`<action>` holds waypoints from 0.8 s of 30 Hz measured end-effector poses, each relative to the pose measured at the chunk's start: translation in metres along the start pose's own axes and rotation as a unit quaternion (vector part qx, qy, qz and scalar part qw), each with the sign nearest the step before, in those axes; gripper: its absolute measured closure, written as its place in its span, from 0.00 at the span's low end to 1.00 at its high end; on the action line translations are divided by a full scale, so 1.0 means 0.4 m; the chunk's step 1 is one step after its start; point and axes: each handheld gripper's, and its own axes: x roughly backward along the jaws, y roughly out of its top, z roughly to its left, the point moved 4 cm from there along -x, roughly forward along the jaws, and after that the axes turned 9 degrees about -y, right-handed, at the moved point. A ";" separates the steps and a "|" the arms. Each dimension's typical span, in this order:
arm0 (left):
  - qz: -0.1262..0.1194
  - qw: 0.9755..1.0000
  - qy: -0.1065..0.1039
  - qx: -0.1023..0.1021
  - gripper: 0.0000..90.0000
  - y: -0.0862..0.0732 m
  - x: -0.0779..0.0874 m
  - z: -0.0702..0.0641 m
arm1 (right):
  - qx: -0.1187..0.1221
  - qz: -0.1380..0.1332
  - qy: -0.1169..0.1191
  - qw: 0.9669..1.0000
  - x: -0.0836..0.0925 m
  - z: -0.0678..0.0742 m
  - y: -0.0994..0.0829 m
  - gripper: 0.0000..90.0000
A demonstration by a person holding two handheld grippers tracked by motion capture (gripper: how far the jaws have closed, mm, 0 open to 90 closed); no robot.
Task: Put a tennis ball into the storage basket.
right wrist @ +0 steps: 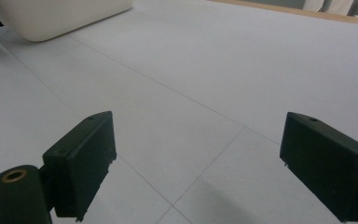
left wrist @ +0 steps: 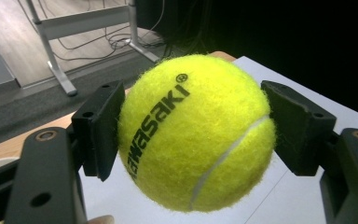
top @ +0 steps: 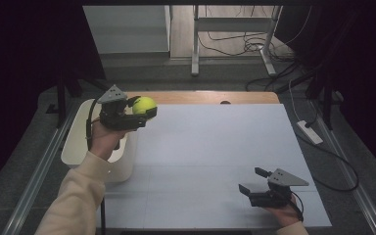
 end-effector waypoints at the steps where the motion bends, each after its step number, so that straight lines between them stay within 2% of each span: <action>1: 0.000 1.000 0.003 0.002 0.30 -0.003 0.004 0.005 | 0.000 0.000 0.000 1.000 0.000 -0.001 0.000 0.12; 7: -0.003 1.000 0.014 0.017 0.30 -0.020 0.025 0.028 | 0.000 0.000 0.000 1.000 0.000 0.000 -0.001 0.12; 24: 0.001 0.998 0.049 0.030 0.30 -0.045 0.077 0.071 | 0.000 0.001 0.001 1.000 -0.001 0.002 -0.001 0.12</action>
